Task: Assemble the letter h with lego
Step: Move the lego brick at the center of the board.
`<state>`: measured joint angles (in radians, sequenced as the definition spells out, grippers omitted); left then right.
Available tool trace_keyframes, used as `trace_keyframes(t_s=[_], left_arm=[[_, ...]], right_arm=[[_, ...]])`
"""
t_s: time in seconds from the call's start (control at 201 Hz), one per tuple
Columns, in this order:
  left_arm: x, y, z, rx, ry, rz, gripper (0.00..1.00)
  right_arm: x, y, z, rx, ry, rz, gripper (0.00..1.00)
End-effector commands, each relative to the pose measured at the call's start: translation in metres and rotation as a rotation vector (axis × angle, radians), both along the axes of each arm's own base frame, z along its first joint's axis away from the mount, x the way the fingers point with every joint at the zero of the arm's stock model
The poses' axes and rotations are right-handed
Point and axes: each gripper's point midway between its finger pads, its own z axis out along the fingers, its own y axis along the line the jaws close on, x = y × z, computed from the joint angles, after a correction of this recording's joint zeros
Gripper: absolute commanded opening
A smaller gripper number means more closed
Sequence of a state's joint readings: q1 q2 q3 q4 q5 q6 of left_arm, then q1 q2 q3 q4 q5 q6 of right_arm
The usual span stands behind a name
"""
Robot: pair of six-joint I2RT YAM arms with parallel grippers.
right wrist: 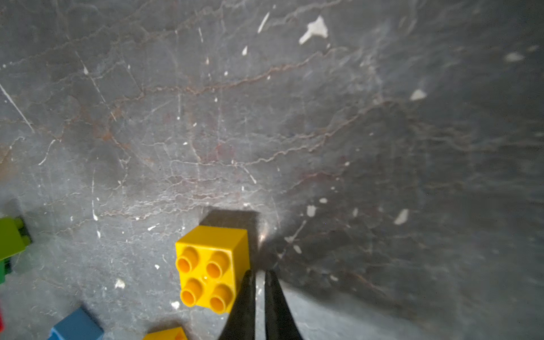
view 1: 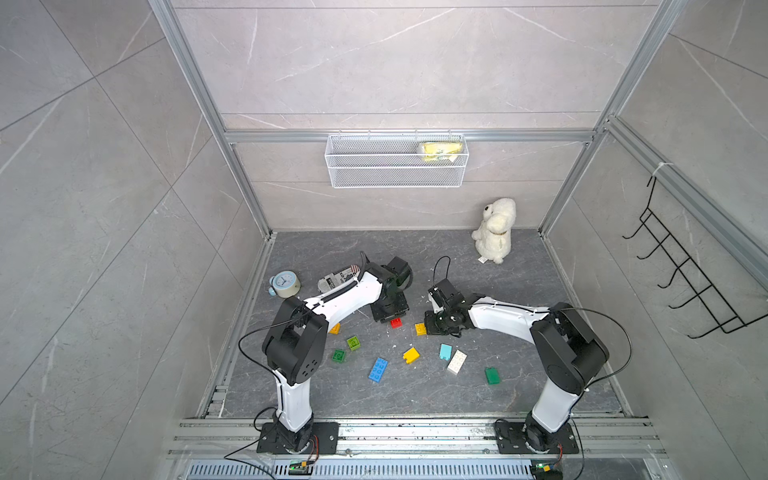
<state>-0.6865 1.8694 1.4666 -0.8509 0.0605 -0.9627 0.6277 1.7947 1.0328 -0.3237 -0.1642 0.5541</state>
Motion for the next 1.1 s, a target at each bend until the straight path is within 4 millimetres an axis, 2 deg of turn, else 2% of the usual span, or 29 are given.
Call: trace_keyframes(t_s=[0.0,0.169,0.284,0.363,0.543,0.702,0.851,1.095], left_arm=[[-0.002,-0.007,0.012,-0.057,0.011,0.048,0.27],[-0.001,-0.014,0.011,-0.032,0.012,-0.011,0.27],[0.003,-0.026,0.013,-0.044,0.001,-0.119,0.27],[0.002,-0.027,0.015,0.005,0.017,-0.171,0.27],[-0.003,-0.029,0.007,0.024,0.045,-0.137,0.27],[-0.003,-0.031,0.001,0.056,0.061,-0.172,0.27],[-0.006,-0.032,-0.007,0.071,0.072,-0.251,0.26],[-0.005,-0.025,-0.014,0.139,0.074,-0.371,0.26]], right_arm=[[-0.012,0.012,-0.012,0.074,0.065,0.018,0.11],[-0.012,0.031,-0.013,0.156,0.082,0.043,0.11],[-0.012,0.041,-0.018,0.153,0.087,0.067,0.12],[-0.014,0.048,-0.02,0.188,0.095,0.072,0.12],[-0.016,0.056,-0.014,0.255,0.099,0.055,0.13],[-0.01,0.038,-0.015,0.239,0.098,-0.016,0.16],[0.003,0.008,-0.006,0.263,0.053,-0.114,0.18],[0.003,0.005,0.001,0.287,0.036,-0.119,0.19]])
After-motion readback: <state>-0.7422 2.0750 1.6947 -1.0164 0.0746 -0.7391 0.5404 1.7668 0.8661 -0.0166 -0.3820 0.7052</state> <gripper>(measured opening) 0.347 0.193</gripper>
